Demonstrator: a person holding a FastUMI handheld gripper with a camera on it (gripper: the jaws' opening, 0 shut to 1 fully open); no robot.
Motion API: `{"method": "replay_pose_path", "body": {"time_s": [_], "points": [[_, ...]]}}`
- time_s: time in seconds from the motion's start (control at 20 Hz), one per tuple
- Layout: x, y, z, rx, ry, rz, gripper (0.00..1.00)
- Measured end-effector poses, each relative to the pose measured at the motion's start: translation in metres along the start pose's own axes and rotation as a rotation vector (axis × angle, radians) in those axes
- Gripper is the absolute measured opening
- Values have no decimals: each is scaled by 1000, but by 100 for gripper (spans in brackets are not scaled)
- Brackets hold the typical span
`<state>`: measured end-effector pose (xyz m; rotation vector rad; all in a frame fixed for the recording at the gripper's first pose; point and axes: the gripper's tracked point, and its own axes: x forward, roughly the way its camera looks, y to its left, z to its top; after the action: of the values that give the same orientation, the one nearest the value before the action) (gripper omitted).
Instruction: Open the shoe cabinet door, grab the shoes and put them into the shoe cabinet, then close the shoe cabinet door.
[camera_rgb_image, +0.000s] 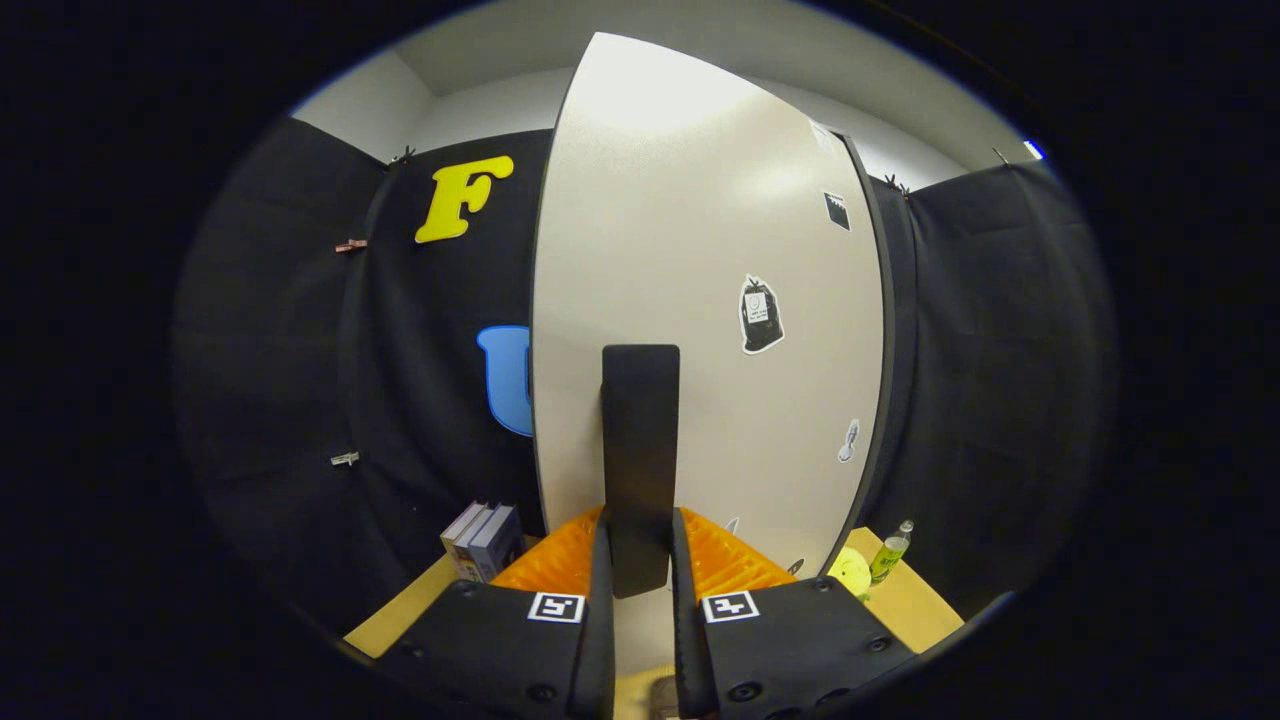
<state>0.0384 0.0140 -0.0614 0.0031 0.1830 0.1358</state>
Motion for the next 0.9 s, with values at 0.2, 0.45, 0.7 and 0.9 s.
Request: {"method": "replay_pose_path", "body": {"time_s": [0.2,0.45,0.7,0.9], "points": [[-22,-18,-1,-12,18,57,28],[-50,-47,1,-9,26,84,28],[-77,-81,2,-10,12,80,27],[-95,-110,3,-25,10,70,27]]}}
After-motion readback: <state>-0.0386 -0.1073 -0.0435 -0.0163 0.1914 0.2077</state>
